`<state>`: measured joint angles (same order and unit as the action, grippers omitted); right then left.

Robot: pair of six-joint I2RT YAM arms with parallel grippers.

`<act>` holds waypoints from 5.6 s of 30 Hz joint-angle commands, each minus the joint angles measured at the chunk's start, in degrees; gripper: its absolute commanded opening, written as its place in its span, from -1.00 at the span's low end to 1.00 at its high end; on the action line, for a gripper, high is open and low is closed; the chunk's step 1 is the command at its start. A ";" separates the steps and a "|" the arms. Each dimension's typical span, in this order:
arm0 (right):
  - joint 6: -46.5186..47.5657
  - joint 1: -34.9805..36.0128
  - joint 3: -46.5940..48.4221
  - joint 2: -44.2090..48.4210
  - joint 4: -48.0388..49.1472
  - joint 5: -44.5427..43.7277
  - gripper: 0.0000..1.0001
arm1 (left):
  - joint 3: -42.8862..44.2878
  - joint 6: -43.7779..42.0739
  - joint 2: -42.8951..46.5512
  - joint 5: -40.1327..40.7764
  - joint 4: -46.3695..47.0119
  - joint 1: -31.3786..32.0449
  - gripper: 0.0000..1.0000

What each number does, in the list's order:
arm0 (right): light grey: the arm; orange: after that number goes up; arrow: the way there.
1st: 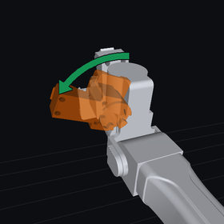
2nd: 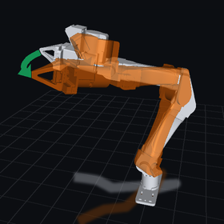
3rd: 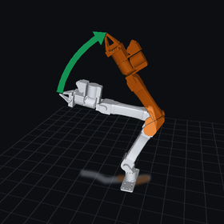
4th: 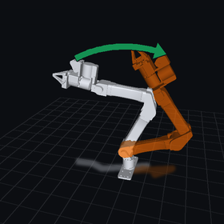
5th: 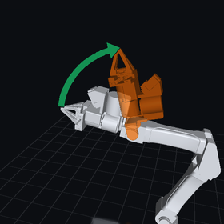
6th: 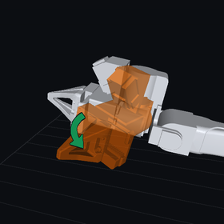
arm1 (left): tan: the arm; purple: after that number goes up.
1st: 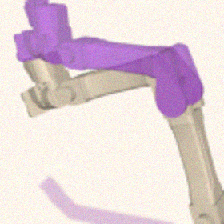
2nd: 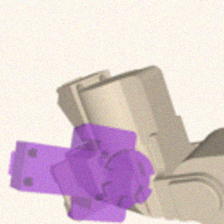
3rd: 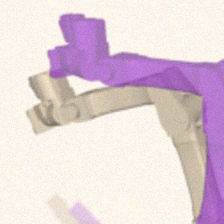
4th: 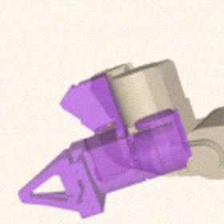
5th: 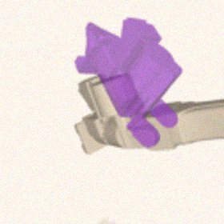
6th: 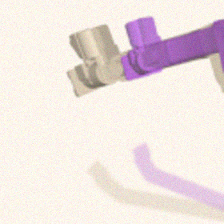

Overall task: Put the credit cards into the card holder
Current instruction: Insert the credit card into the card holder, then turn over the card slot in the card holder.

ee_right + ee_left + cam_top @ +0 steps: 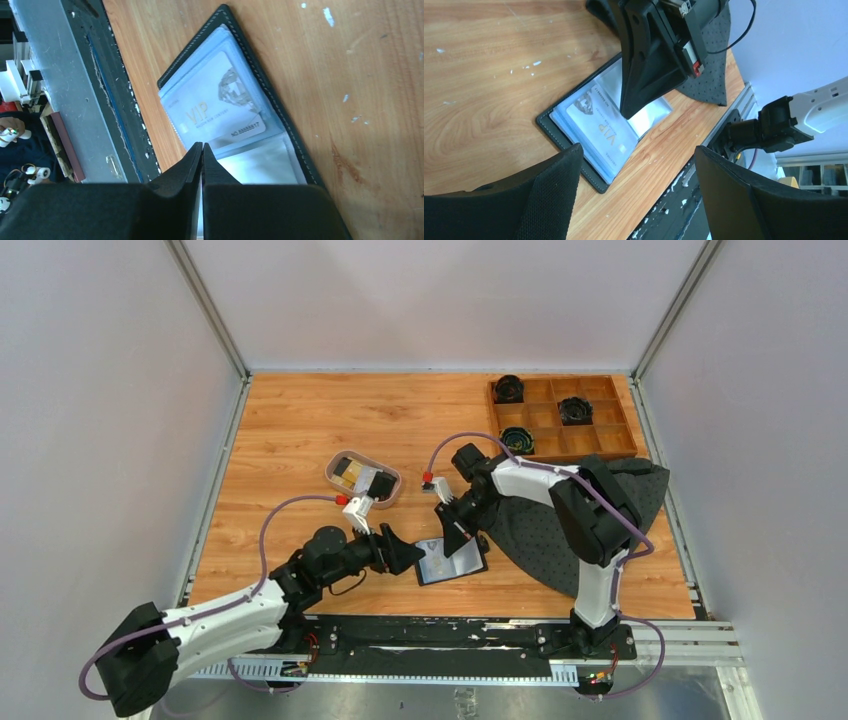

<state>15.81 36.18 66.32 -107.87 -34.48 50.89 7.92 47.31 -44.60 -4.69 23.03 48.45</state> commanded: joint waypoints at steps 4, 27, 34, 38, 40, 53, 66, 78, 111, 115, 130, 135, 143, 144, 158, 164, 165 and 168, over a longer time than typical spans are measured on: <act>-2.43 -1.91 0.60 -3.02 -0.24 -2.01 -0.92 | 0.38 1.07 -4.33 0.13 2.35 -0.28 0.38; -3.07 -2.84 0.69 -7.22 -0.50 -8.19 -0.94 | 6.49 0.49 -23.20 -2.42 8.34 -0.28 0.03; -2.98 -2.98 0.81 -7.31 -0.73 -7.53 -0.94 | 6.52 6.48 -26.81 -3.02 10.66 -0.28 0.03; -2.92 -3.05 0.82 -7.39 -0.81 -7.39 -0.93 | 7.38 9.12 -29.88 -3.41 10.66 -0.28 0.02; -2.89 -3.04 0.85 -7.47 -0.85 -7.39 -0.93 | 7.99 9.80 -31.46 -3.94 10.64 -0.24 0.00; -2.64 -2.99 1.00 -7.52 -1.18 -6.70 -0.92 | 8.61 10.96 -34.29 -4.87 10.65 -0.20 -0.01; 0.71 -4.98 1.75 -2.11 -2.90 -5.88 -0.60 | 8.33 6.85 -30.38 -5.42 10.55 -0.28 0.07; 12.67 -5.36 2.62 9.77 -6.95 -2.06 -0.38 | 6.22 -7.24 -10.87 -5.81 2.98 -5.56 0.14; 44.01 12.46 -21.49 34.69 11.29 -8.08 0.27 | 20.41 -5.66 -6.99 -7.99 -17.65 -9.47 0.80; 40.05 16.86 -21.78 32.54 16.13 -15.42 0.31 | 22.88 -8.34 -7.37 -1.52 -23.95 -9.55 0.72; 37.10 26.75 -19.75 23.02 19.09 -31.75 0.33 | 33.89 -13.78 -29.98 -5.13 -25.87 -11.16 -0.48; 35.94 27.73 -18.95 21.76 19.12 -34.60 0.33 | 36.36 -15.14 -33.70 -8.02 -28.02 -11.18 -0.65; 33.37 29.92 -16.61 20.62 18.07 -37.36 0.32 | 35.36 -14.41 -38.42 -10.15 -26.87 -11.11 -0.77; 33.12 30.32 -16.44 20.42 18.11 -37.60 0.33 | 35.14 -14.27 -38.83 -10.19 -26.43 -11.06 -0.77; 32.38 30.88 -16.32 18.75 19.08 -40.69 0.33 | 35.39 -14.51 -43.03 -12.67 -25.52 -11.06 -0.76; 31.90 30.83 -16.21 19.06 19.34 -41.81 0.30 | 35.49 -14.56 -43.37 -12.67 -25.80 -11.09 -0.76; 31.57 30.85 -16.11 19.14 19.48 -42.23 0.29 | 35.49 -14.59 -43.38 -12.71 -25.83 -11.09 -0.76; 31.00 30.85 -15.96 19.53 19.62 -42.66 0.27 | 35.41 -14.60 -43.39 -12.64 -25.84 -11.05 -0.76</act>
<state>48.34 66.28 48.97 -88.71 -15.05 10.13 43.16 33.54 -87.37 -16.47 -3.14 37.58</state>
